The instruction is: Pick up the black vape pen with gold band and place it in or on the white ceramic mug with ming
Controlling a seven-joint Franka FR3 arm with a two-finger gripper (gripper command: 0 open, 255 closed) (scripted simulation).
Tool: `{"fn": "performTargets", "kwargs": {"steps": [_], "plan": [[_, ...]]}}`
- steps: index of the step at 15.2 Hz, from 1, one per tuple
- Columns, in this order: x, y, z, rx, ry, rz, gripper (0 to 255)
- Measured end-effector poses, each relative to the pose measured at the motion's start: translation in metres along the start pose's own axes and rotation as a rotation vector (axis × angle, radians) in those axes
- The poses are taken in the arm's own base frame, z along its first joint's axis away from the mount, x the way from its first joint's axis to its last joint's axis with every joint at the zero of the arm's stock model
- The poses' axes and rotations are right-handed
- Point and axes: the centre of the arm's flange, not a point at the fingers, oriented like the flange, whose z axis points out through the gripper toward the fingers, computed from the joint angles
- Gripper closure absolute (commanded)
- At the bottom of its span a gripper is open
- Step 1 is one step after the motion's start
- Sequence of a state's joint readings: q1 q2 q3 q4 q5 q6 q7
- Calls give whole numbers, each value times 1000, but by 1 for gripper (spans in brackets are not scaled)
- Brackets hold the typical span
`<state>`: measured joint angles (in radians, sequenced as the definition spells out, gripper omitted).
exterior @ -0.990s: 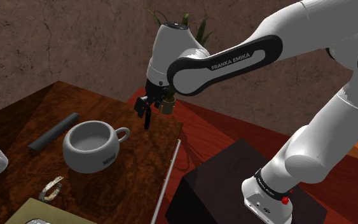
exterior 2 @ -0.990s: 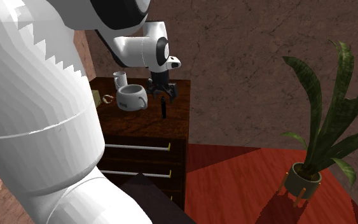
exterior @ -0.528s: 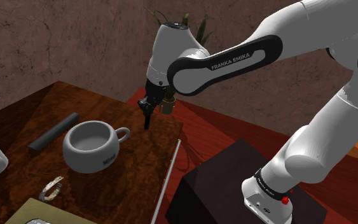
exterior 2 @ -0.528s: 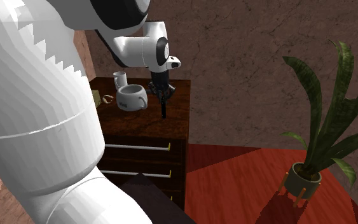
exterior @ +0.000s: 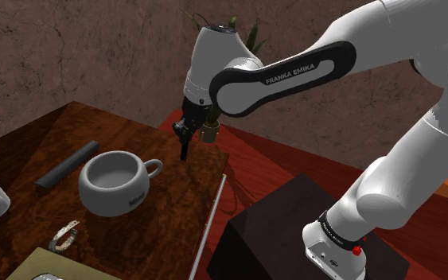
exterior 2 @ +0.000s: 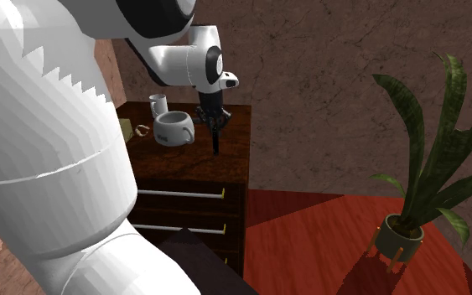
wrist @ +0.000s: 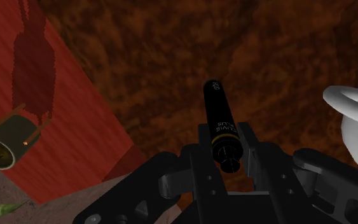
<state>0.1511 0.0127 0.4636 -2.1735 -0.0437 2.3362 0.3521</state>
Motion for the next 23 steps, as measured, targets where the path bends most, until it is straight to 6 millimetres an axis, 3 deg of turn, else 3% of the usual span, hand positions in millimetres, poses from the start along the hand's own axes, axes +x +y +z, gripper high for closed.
{"fn": "performTargets", "kwargs": {"steps": [23], "plan": [[17,-3,-118,0,0,0,255]]}}
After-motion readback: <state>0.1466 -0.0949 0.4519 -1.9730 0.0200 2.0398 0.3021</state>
